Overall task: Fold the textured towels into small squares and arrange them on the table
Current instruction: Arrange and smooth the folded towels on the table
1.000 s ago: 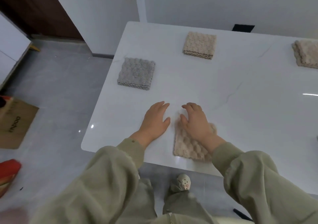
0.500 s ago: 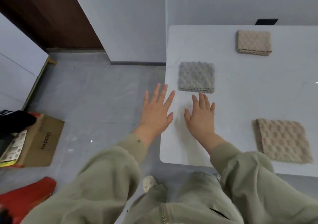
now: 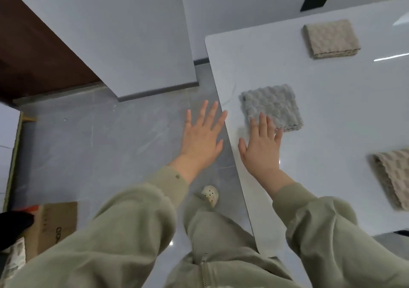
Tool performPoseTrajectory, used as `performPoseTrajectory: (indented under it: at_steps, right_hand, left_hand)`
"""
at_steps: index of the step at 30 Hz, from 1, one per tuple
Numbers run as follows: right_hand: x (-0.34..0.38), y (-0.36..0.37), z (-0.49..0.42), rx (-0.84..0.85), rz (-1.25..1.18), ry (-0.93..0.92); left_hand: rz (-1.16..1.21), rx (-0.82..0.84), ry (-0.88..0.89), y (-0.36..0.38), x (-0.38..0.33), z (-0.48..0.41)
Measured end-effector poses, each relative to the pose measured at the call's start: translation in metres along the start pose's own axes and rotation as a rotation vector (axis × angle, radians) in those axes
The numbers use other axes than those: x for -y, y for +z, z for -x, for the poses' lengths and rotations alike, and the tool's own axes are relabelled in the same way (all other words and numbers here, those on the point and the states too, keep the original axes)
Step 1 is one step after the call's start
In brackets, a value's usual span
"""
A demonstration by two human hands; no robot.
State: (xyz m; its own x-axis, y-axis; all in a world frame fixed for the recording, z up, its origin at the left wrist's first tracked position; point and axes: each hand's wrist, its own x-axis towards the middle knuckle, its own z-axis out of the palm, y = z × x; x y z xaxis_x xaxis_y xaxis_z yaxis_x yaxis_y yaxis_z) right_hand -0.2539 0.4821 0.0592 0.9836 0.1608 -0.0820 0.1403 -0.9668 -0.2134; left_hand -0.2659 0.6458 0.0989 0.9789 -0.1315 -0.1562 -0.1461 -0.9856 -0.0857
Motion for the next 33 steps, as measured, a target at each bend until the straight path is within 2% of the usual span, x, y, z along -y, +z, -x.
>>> performPoseTrajectory:
  at_steps: [10,18,20,23,25,28,31,33]
  right_hand:
    - [0.013,0.01,-0.037,-0.033,-0.111,0.247]
    - [0.0,0.016,-0.033,-0.162,-0.327,0.613]
    - [0.003,0.017,-0.041,-0.244,-0.437,0.717]
    - [0.013,0.014,-0.055,-0.435,-0.723,0.907]
    - [0.018,0.01,-0.065,-0.557,-0.866,1.079]
    - [0.018,0.006,-0.081,-0.713,-0.954,1.331]
    - [0.013,0.006,-0.096,-0.856,-1.036,1.425]
    - [0.014,0.007,-0.104,-0.917,-1.082,1.446]
  left_hand:
    - [-0.012,0.094,0.302,0.009,0.036,-0.087]
    - [0.007,0.114,0.651,0.005,0.026,-0.171]
    - [0.133,0.144,0.724,0.006,0.02,-0.194]
    - [0.47,0.252,0.783,0.005,0.018,-0.229]
    - [0.65,0.327,0.779,0.002,0.016,-0.251]
    - [0.845,0.504,0.728,-0.005,0.001,-0.275]
    - [1.03,0.724,0.62,-0.01,-0.022,-0.283]
    - [1.079,0.784,0.617,-0.008,-0.032,-0.281]
